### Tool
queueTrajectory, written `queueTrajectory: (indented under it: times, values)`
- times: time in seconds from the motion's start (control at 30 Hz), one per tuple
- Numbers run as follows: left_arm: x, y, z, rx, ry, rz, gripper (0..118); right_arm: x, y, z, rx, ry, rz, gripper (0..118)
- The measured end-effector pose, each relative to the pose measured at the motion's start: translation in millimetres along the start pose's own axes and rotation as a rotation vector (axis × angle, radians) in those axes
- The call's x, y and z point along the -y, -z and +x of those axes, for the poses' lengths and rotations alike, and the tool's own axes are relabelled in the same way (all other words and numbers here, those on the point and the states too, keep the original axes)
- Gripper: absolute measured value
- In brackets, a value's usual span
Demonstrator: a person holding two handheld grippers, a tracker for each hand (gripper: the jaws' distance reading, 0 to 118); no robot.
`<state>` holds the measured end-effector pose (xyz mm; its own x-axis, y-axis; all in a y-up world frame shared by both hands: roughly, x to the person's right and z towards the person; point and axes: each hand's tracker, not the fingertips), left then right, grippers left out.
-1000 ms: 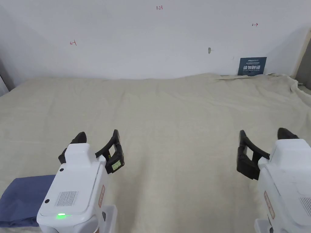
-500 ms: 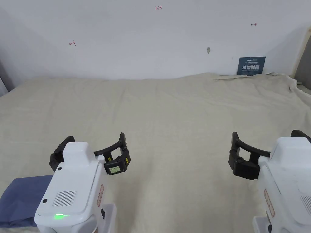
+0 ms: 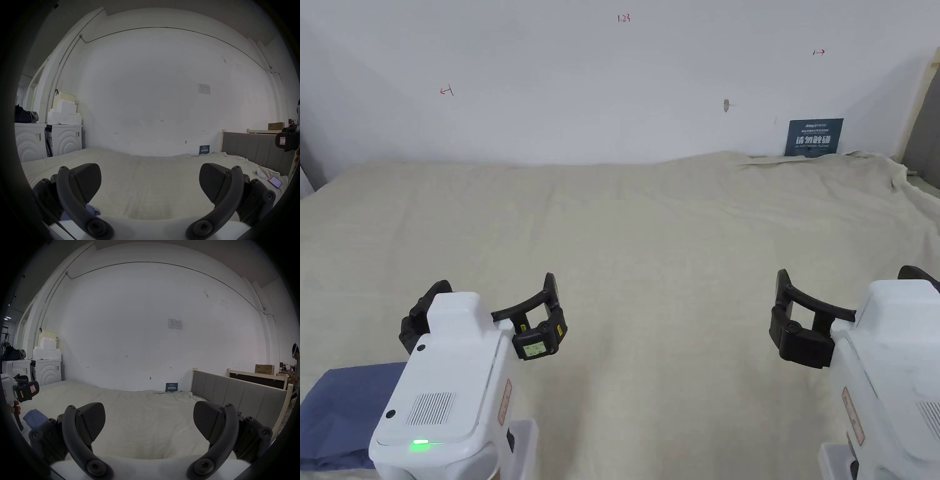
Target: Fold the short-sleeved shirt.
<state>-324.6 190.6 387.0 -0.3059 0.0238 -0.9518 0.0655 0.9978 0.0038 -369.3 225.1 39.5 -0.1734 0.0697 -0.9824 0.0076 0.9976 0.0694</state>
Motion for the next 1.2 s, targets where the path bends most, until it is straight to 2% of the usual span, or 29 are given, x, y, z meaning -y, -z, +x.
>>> queueTrajectory:
  times: [1.2]
  values:
    - [0.7,0.0,1.1,0.005,-0.005,0.007,118,-1.2,-1.0,-1.8,0.001,-0.008,0.008,109]
